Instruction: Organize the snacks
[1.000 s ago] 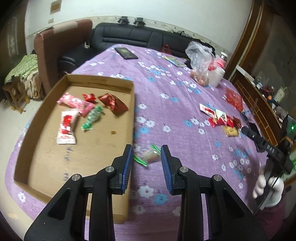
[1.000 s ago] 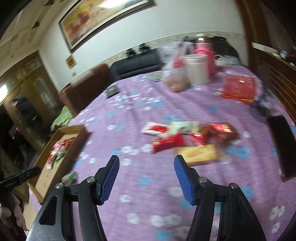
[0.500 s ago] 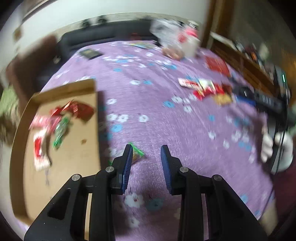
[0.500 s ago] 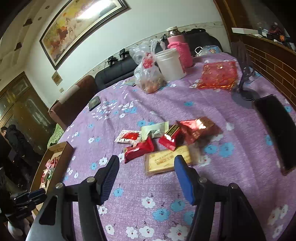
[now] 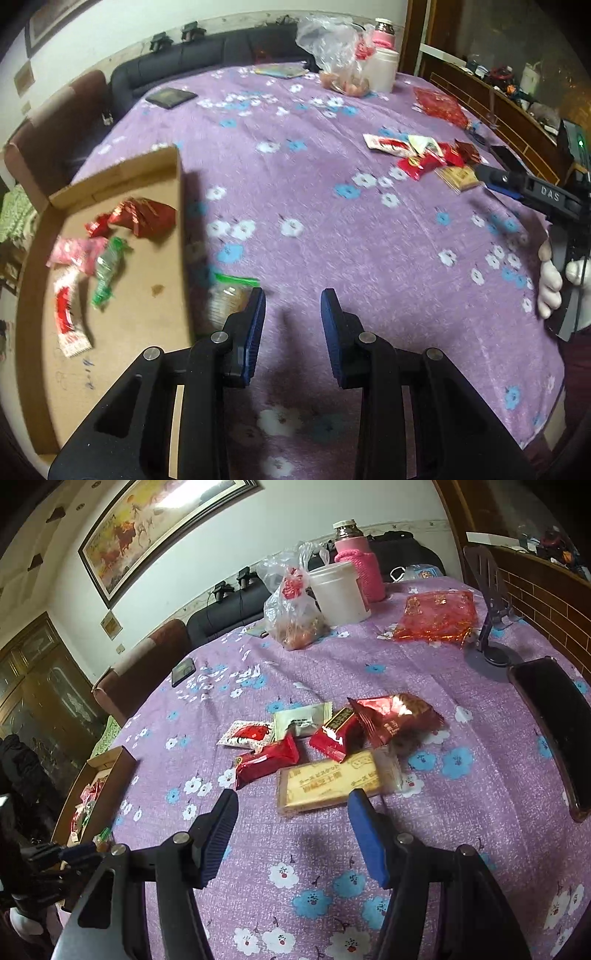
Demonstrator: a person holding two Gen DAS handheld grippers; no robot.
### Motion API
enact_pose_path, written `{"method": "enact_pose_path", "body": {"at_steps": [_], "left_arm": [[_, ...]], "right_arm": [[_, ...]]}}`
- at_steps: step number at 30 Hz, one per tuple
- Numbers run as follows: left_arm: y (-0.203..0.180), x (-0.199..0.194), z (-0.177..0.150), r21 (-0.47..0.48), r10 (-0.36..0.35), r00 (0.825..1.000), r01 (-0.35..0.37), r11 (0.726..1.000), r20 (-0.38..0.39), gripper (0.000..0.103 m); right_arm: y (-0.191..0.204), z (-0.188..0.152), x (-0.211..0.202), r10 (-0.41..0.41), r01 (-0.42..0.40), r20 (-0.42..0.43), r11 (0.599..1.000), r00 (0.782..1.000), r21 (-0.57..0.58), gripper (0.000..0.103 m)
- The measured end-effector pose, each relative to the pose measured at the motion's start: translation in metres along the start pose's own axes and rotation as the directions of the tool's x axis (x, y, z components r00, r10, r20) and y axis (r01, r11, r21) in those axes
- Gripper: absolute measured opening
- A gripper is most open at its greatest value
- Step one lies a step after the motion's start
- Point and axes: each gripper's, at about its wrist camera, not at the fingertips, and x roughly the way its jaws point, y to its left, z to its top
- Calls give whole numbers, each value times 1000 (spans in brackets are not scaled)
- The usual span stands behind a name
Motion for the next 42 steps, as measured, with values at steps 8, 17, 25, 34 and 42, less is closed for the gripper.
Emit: {"method": "enact_pose_path", "body": {"at_steps": [8, 17, 25, 34, 42], "left_arm": [[16, 19, 12, -15, 65, 997, -65, 998, -47, 30], [21, 19, 22, 17, 119, 992, -119, 993, -51, 30], [6, 23, 20, -55, -257, 954, 251, 966, -153, 33], [43, 10, 38, -141, -149, 987, 139, 980, -60, 54], [11, 37, 20, 116, 32, 987, -14, 993, -156, 54]], "right_arm": [[4, -2, 3, 1, -1, -15, 1000, 1000, -15, 65], [8, -4, 5, 6, -7, -31, 1000, 1000, -28, 65], [7, -4, 5, 8, -9, -30, 1000, 1000, -24, 65], [9, -5, 8, 14, -15, -47, 1000, 999, -25, 65], [7, -6, 10, 11, -12, -53, 1000, 999, -18, 65]]}}
